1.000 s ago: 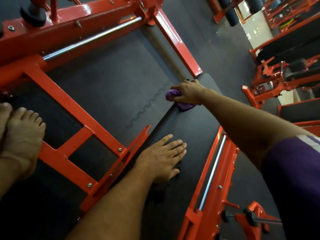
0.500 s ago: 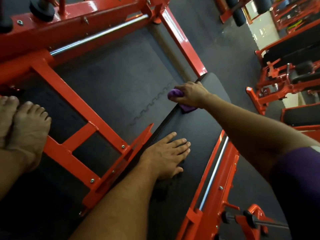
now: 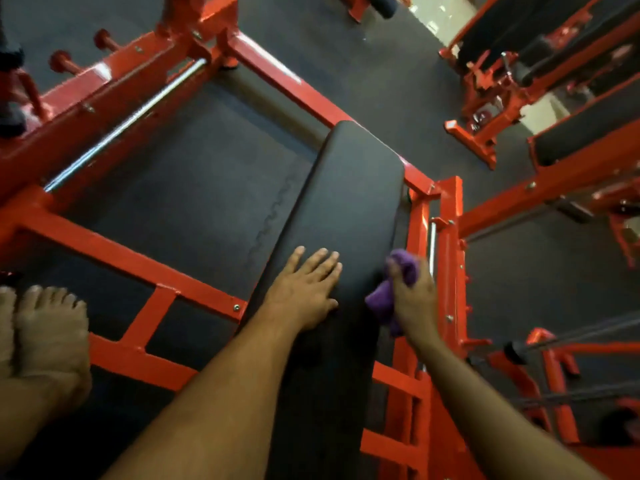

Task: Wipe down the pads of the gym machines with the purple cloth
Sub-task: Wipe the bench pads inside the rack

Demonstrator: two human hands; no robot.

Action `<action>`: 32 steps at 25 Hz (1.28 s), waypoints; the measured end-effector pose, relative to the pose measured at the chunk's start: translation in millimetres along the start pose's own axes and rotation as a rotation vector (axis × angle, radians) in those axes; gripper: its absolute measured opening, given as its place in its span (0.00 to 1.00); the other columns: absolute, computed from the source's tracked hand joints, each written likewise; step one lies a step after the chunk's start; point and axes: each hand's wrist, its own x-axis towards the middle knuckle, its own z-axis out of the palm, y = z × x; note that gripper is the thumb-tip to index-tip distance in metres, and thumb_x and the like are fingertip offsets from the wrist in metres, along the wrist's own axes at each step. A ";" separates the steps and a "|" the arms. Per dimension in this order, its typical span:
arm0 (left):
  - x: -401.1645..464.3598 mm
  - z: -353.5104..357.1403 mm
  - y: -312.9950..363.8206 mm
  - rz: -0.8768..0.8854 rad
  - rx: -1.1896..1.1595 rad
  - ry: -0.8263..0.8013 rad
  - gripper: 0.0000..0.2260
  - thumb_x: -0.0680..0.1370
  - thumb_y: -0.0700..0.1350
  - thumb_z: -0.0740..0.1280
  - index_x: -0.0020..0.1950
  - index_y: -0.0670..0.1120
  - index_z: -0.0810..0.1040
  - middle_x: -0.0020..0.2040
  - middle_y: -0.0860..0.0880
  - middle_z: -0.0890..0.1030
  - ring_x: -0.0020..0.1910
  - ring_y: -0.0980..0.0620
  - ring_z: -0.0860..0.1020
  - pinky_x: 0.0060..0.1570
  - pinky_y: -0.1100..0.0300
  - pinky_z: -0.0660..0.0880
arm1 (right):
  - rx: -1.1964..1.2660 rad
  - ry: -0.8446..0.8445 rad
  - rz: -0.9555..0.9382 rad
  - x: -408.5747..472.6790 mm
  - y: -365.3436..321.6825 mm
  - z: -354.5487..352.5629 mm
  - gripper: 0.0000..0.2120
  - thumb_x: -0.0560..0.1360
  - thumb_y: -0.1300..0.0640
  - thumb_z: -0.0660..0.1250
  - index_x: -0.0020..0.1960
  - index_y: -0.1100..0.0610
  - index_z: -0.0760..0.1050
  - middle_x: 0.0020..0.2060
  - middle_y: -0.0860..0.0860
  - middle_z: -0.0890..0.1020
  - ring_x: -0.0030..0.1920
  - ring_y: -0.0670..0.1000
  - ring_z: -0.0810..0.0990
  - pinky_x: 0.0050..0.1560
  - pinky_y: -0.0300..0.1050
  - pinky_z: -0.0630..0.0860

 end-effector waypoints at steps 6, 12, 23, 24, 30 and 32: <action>-9.1 33.2 17.8 -0.022 0.065 0.255 0.30 0.82 0.57 0.49 0.83 0.48 0.61 0.84 0.47 0.58 0.83 0.47 0.55 0.80 0.39 0.46 | 0.094 0.183 0.391 -75.8 36.0 48.6 0.21 0.80 0.46 0.67 0.68 0.54 0.70 0.63 0.54 0.75 0.59 0.57 0.77 0.53 0.43 0.69; -7.9 32.1 22.5 -0.032 0.081 0.204 0.32 0.83 0.62 0.50 0.85 0.49 0.55 0.85 0.48 0.53 0.84 0.48 0.50 0.80 0.39 0.44 | 0.051 0.272 0.297 -78.2 44.6 54.9 0.24 0.77 0.45 0.66 0.69 0.54 0.71 0.62 0.52 0.75 0.60 0.51 0.76 0.58 0.34 0.67; -2.8 7.9 11.9 0.018 0.130 -0.122 0.31 0.85 0.63 0.41 0.84 0.51 0.38 0.84 0.51 0.34 0.82 0.51 0.32 0.79 0.43 0.32 | 0.158 0.289 0.366 -75.0 48.1 55.1 0.22 0.77 0.48 0.71 0.69 0.48 0.73 0.63 0.49 0.76 0.58 0.50 0.77 0.57 0.43 0.72; -12.3 1.0 6.6 0.043 0.103 -0.170 0.32 0.85 0.64 0.44 0.85 0.51 0.38 0.84 0.51 0.33 0.82 0.52 0.32 0.80 0.44 0.33 | 0.229 0.251 0.358 -74.1 48.7 50.8 0.23 0.77 0.49 0.72 0.70 0.49 0.73 0.64 0.50 0.76 0.60 0.50 0.77 0.60 0.43 0.72; -101.6 -1.8 13.9 0.038 0.038 -0.189 0.39 0.83 0.67 0.52 0.84 0.49 0.39 0.82 0.50 0.32 0.82 0.51 0.33 0.79 0.51 0.33 | 0.467 -0.060 0.341 -118.5 54.8 14.3 0.28 0.73 0.51 0.76 0.71 0.52 0.74 0.68 0.45 0.77 0.67 0.49 0.77 0.65 0.33 0.69; -103.4 -0.5 28.0 0.063 0.065 -0.190 0.38 0.84 0.67 0.50 0.84 0.48 0.37 0.83 0.49 0.31 0.80 0.52 0.31 0.78 0.53 0.31 | 0.542 -0.083 0.339 -185.1 54.9 7.6 0.27 0.74 0.53 0.75 0.71 0.51 0.73 0.67 0.42 0.77 0.67 0.45 0.76 0.68 0.35 0.69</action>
